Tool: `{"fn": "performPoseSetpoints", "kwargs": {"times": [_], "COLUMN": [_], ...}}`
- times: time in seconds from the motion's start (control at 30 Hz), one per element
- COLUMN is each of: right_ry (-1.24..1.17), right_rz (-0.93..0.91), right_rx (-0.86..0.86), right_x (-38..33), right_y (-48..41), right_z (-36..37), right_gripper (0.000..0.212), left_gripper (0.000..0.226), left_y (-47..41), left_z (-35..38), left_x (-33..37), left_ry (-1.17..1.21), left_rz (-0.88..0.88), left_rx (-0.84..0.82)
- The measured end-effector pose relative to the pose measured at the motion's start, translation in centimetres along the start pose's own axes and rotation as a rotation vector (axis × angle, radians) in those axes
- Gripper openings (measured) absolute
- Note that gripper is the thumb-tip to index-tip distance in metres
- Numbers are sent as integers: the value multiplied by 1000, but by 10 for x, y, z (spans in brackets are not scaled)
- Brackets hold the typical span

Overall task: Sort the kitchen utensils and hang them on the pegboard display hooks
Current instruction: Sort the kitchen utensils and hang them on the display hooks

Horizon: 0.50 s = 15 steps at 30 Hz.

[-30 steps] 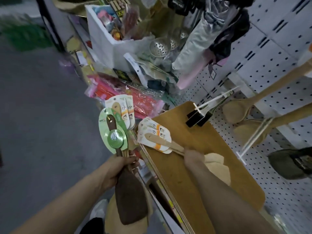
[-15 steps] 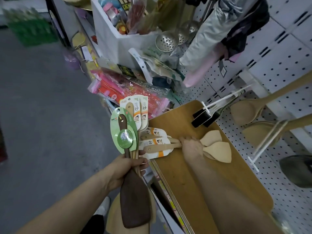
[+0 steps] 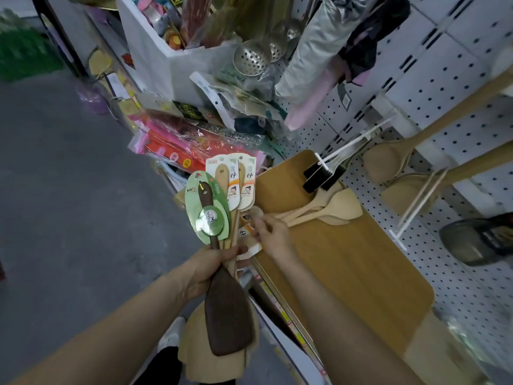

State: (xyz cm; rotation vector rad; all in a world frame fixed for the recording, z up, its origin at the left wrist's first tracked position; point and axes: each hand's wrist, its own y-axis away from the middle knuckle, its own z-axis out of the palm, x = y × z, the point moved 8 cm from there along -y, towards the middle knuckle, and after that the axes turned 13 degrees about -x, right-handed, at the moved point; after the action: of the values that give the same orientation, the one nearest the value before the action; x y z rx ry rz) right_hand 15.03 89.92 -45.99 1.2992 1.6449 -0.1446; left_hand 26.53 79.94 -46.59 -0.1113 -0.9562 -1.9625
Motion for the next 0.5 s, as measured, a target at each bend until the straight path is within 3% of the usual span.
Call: {"fn": "performPoseSetpoints", "kwargs": {"times": [0.07, 0.2, 0.33, 0.4, 0.5], "right_ry": [-302, -528, -705, -710, -631], "right_rz": [79, 115, 126, 132, 180], "right_rx": [-141, -327, -272, -243, -196], "right_x": [-9, -15, 1, 8, 17], "right_y": [14, 40, 45, 48, 56], "right_z": [23, 38, 31, 20, 3], "right_gripper": [35, 19, 23, 26, 14], "left_gripper": [24, 25, 20, 18, 23], "left_y": [-1, 1, 3, 1, -5], "left_z": [5, 13, 25, 21, 11], "left_x": [-1, -2, -3, 2, 9], "left_ry": [-11, -89, -130, -120, -105], "left_rz": [-8, -57, -121, -86, -48], "left_rx": [-25, -51, -109, -69, 1]}}
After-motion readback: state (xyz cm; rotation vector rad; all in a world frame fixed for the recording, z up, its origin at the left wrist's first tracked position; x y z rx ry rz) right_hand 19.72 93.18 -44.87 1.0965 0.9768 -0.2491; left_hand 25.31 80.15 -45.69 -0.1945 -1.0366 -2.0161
